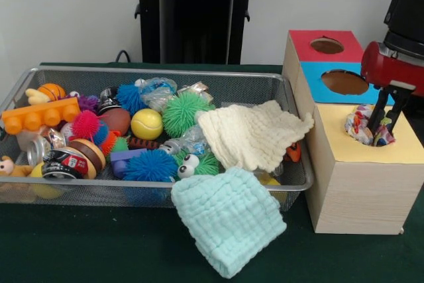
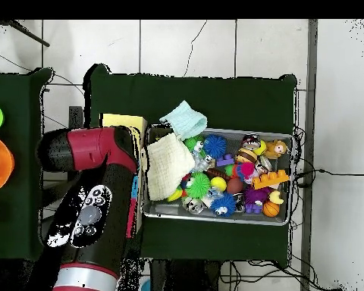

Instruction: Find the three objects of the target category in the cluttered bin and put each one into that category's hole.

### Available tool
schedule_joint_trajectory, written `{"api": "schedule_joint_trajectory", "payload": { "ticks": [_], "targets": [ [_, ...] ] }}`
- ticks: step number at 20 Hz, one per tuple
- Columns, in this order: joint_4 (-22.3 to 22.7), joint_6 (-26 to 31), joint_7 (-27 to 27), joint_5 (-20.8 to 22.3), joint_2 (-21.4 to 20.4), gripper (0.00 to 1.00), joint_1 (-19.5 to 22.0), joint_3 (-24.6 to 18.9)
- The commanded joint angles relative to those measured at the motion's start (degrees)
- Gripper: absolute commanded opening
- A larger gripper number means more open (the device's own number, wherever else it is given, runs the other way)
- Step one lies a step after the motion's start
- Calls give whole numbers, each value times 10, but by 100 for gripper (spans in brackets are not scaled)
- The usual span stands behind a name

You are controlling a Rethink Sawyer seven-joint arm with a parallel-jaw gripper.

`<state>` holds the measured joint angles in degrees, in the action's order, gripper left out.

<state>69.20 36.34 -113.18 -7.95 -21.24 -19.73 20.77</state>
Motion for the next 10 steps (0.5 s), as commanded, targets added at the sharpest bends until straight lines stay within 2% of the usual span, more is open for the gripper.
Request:
{"api": "schedule_joint_trajectory", "payload": {
  "ticks": [1,5,6,10],
  "targets": [
    [14,2,-146,-27,19,0,2,-25],
    [13,10,-140,-26,18,0,4,-26],
    [13,4,-141,-25,18,100,3,-25],
    [13,3,-142,-28,18,100,4,-26]
  ]
}}
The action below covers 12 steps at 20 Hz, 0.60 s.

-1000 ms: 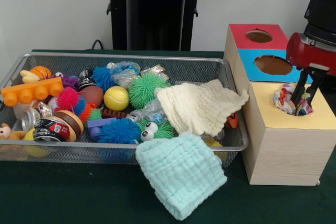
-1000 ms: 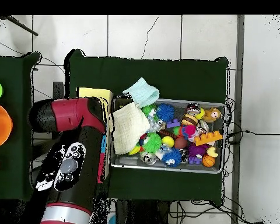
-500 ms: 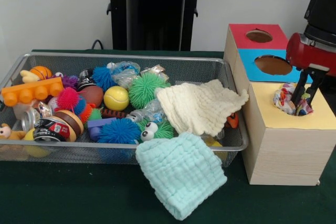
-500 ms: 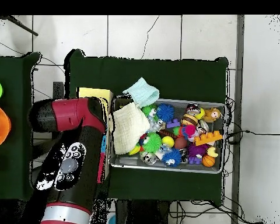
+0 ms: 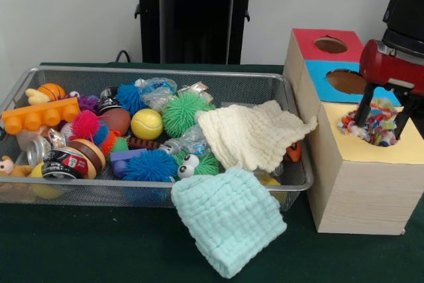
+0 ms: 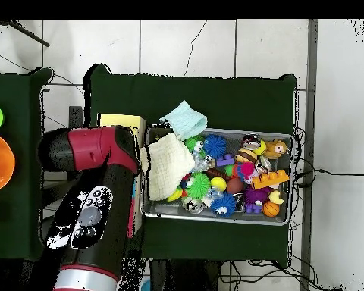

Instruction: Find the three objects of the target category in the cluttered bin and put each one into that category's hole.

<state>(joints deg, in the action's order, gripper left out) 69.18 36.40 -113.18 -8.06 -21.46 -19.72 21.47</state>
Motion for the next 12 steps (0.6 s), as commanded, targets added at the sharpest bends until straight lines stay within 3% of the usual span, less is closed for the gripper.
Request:
{"api": "schedule_joint_trajectory", "payload": {
  "ticks": [1,2,4,11,12],
  "targets": [
    [10,13,-137,-28,22,100,6,-35],
    [34,-5,-133,-28,11,100,12,-37],
    [40,-13,-131,-27,14,100,11,-39],
    [24,10,-126,-31,11,100,13,-34],
    [38,-1,-129,-31,10,100,8,-35]
  ]
}}
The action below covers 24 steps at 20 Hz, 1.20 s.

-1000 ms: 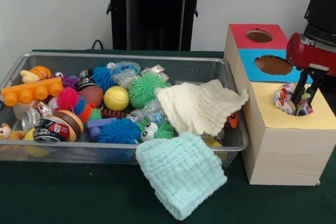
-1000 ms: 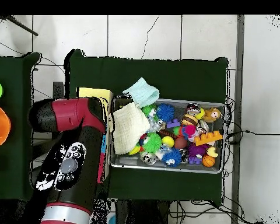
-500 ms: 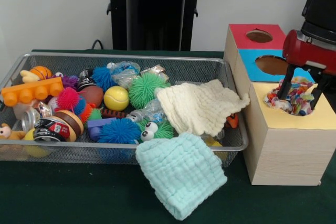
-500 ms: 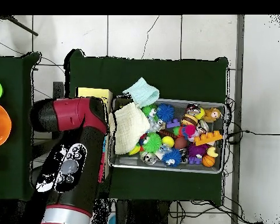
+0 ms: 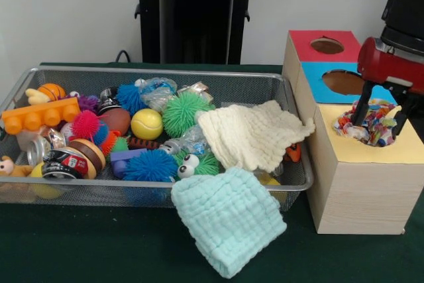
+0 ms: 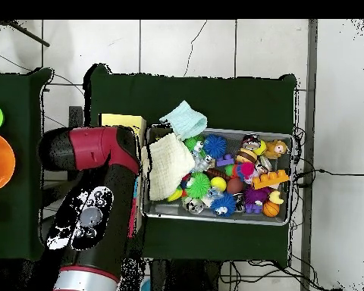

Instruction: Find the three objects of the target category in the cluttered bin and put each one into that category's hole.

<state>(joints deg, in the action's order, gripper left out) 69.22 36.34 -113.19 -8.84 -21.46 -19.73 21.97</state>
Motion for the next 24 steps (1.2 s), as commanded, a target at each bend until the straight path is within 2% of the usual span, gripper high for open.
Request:
{"api": "schedule_joint_trajectory", "payload": {
  "ticks": [1,9,24],
  "targets": [
    [39,1,-128,-24,9,100,8,-41],
    [38,27,-117,-36,-1,100,15,-46],
    [36,93,-94,-37,-49,100,21,-43]
  ]
}}
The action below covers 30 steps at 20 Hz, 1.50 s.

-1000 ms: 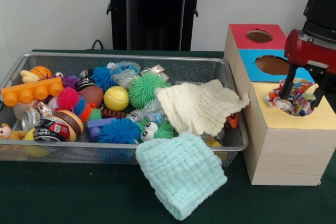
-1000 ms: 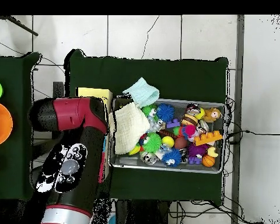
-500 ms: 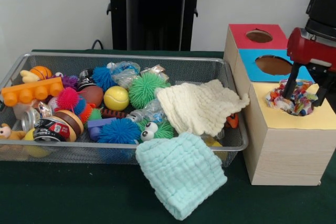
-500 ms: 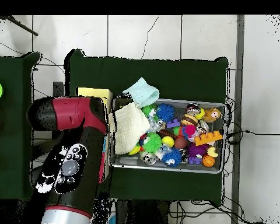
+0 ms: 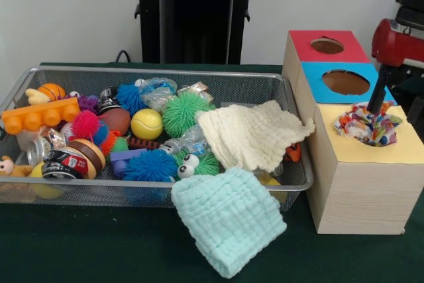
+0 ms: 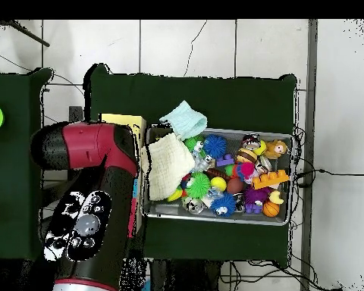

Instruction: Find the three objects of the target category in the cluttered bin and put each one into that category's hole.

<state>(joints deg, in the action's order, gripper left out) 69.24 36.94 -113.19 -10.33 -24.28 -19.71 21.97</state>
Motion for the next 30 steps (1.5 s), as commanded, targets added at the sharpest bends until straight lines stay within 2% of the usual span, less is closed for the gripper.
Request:
{"api": "schedule_joint_trajectory", "payload": {
  "ticks": [1,6,13,23,24,30],
  "targets": [
    [37,89,-93,-22,-24,100,22,-43],
    [24,100,-85,-20,-25,100,29,-48],
    [100,30,-31,-17,-66,100,73,-88],
    [110,9,-38,7,-68,100,86,-102],
    [109,7,-40,11,-68,0,85,-101],
    [95,6,-49,22,-59,0,72,-85]
  ]
}}
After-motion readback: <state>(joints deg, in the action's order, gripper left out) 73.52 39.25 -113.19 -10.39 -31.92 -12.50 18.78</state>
